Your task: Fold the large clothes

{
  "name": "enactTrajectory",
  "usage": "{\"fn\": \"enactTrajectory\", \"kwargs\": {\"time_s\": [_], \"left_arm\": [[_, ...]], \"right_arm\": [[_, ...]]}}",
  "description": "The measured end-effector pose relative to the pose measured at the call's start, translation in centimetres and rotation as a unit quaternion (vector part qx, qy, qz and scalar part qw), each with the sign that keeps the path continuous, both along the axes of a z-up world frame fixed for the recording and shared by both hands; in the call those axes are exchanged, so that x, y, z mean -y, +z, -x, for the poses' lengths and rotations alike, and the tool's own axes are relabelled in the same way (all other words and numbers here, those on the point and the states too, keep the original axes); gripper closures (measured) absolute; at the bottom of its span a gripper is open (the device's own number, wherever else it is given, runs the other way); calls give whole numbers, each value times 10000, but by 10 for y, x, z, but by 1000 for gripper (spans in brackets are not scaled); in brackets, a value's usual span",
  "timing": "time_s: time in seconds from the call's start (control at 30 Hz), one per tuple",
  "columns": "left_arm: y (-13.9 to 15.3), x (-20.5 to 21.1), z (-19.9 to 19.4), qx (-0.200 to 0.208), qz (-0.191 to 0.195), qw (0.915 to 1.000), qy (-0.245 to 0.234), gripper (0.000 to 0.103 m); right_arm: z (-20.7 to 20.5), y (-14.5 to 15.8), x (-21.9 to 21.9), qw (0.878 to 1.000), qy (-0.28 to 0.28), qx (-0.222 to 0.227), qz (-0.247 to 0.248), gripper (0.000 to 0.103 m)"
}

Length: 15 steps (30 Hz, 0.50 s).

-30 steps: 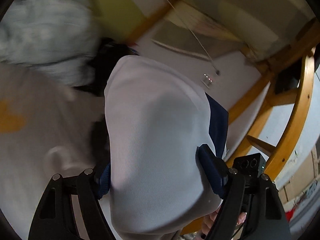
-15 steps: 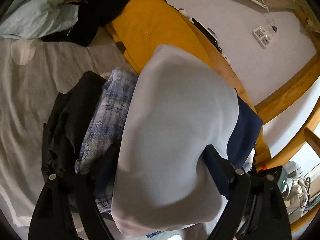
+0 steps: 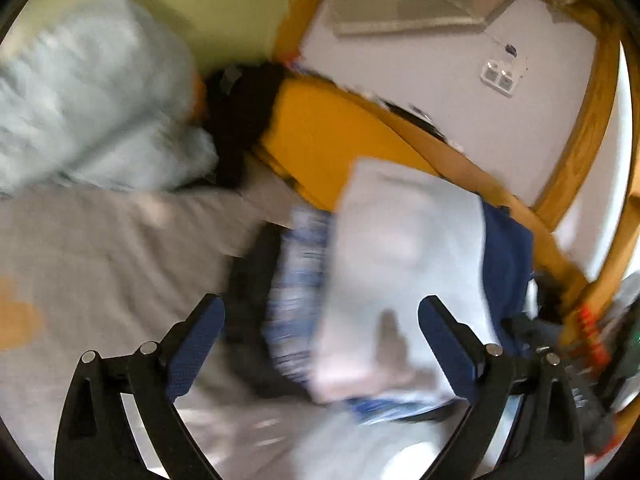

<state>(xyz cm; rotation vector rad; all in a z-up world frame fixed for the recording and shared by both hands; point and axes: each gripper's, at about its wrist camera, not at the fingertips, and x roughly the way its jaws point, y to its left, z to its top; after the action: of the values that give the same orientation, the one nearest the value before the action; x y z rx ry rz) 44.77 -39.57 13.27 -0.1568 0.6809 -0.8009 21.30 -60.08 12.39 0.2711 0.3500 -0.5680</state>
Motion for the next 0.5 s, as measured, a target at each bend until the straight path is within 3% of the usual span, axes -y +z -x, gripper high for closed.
{"fn": "enactTrajectory", "kwargs": {"time_s": [0.17, 0.27, 0.37, 0.5], "left_arm": [[-3, -70, 50, 640, -70, 9956, 686, 4], [-2, -121, 96, 1378, -13, 9831, 1209, 0], [-5, -159, 134, 1917, -319, 9719, 1330, 0], [-26, -200, 159, 1970, -731, 9647, 1589, 0]], "right_arm": [[27, 3, -63, 9966, 773, 253, 141, 0], [35, -6, -94, 9937, 1067, 326, -63, 0], [45, -23, -127, 9920, 1237, 231, 74, 0], [53, -39, -177, 9872, 1535, 176, 385, 0]]}}
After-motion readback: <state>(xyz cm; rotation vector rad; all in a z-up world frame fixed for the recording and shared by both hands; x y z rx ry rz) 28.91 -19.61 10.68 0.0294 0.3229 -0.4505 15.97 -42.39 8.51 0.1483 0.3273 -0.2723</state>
